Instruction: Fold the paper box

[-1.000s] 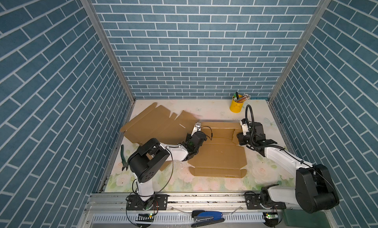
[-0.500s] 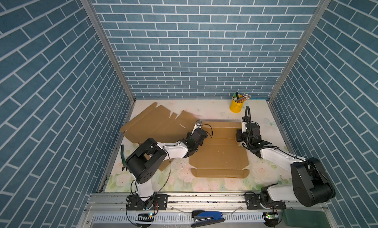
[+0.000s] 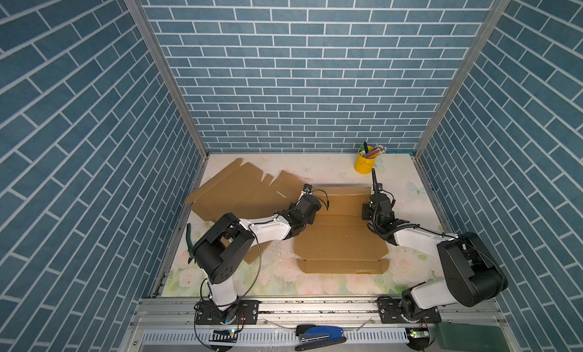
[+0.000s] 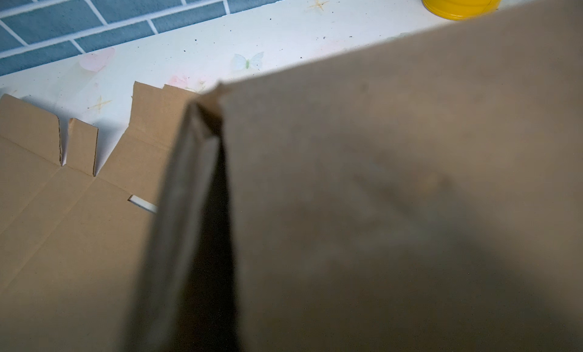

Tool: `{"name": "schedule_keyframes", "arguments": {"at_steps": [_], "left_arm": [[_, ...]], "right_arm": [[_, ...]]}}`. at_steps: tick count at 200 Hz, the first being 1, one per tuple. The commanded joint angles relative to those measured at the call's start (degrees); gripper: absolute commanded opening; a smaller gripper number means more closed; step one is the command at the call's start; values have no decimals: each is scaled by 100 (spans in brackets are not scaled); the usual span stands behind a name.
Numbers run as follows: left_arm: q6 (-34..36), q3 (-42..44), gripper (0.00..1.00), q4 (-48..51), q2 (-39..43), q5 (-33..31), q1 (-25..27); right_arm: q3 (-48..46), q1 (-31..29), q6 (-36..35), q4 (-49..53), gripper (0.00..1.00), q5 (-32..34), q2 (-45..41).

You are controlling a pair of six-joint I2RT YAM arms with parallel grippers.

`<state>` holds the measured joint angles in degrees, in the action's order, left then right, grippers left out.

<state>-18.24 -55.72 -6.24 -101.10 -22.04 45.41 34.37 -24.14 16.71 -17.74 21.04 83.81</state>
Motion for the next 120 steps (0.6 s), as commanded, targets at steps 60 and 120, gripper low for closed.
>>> {"name": "schedule_keyframes", "arguments": {"at_steps": [60, 120], "left_arm": [[32, -218, 0, 1076, 52, 329, 29], [171, -872, 0, 2439, -60, 593, -116]], "right_arm": [[421, -29, 397, 1000, 7, 433, -105], [558, -20, 326, 2103, 46, -617, -940]]}}
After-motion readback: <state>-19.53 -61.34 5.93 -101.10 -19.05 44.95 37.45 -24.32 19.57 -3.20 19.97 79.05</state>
